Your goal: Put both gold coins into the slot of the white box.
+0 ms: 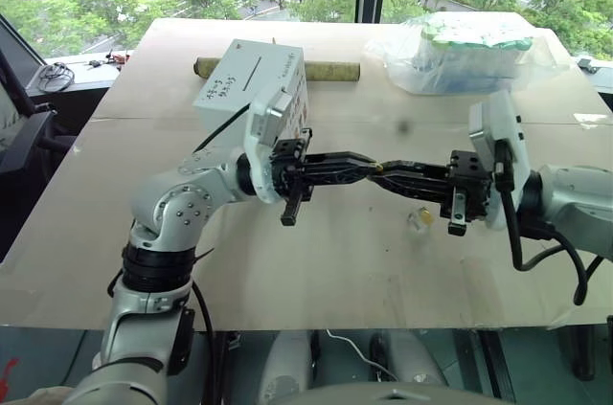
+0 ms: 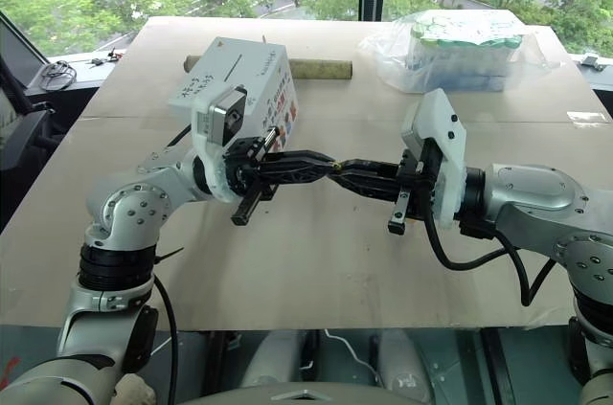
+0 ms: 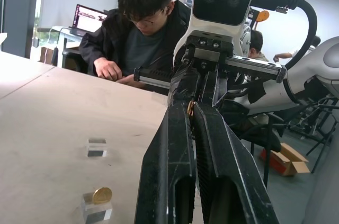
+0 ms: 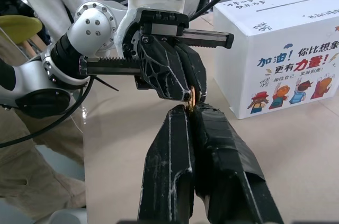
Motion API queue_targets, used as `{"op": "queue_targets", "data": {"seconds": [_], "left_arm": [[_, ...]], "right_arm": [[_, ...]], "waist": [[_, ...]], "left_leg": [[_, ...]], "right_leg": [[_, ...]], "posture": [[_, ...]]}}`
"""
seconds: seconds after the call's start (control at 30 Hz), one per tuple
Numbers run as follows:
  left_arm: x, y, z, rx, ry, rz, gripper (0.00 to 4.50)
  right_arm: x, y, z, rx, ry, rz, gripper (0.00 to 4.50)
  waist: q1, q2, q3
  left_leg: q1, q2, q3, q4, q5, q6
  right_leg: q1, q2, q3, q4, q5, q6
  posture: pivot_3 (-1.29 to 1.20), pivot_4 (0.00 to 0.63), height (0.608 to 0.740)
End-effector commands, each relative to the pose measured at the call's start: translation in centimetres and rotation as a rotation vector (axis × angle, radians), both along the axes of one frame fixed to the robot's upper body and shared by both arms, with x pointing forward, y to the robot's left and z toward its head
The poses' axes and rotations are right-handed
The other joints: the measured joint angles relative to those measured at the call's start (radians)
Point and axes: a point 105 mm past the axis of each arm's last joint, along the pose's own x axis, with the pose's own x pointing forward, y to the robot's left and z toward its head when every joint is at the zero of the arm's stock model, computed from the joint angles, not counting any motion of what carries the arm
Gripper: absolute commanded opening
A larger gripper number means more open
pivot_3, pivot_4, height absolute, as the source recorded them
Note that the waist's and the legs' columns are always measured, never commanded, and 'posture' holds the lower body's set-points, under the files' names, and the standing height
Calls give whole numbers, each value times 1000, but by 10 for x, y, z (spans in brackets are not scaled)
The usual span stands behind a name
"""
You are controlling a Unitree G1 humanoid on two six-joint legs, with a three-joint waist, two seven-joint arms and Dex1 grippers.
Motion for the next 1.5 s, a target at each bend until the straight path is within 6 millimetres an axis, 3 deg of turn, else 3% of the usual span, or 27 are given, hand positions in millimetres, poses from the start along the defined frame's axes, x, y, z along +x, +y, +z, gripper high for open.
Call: {"op": "queue_targets", "data": {"seconds": [0.03,0.6,0.7,0.87,1.13,1.23,1.3,1.5], "left_arm": [[-7,-7,5,-8,-82,-25,30],[-5,-3,7,-27,-57,-33,30],[-5,-3,6,-24,-61,-25,998],[2,-6,13,-52,-108,32,3232],[-2,-5,11,-46,-116,8,3232],[-2,-2,11,-50,-94,1,2456],[-3,-3,11,-40,-107,3,1624],[-6,-3,8,-33,-98,-12,1624]], "right_arm": [[-5,4,6,25,-23,26,0],[-6,4,7,10,-52,30,0],[-7,4,7,10,-51,29,0],[-7,3,6,8,-50,26,0],[-4,1,5,5,-46,15,0],[-3,1,6,5,-50,11,0],[-3,0,7,6,-52,10,0],[-2,1,9,6,-58,12,0]], "waist": [[0,0,0],[0,0,0],[-1,0,0],[0,0,0],[0,0,0],[0,0,0],[0,0,0],[0,0,0]], "left_leg": [[0,0,0,0,0,0],[0,0,0,0,0,0],[0,0,0,0,0,0],[0,0,0,0,0,0],[0,0,0,0,0,0],[0,0,0,0,0,0],[0,0,0,0,0,0],[0,0,0,0,0,0]], "right_leg": [[0,0,0,0,0,0],[0,0,0,0,0,0],[0,0,0,0,0,0],[0,0,0,0,0,0],[0,0,0,0,0,0],[0,0,0,0,0,0],[0,0,0,0,0,0],[0,0,0,0,0,0]], "posture": [[0,150,740],[0,150,740],[0,150,740],[0,150,740],[0,150,740],[0,150,740],[0,150,740],[0,150,740]]}}
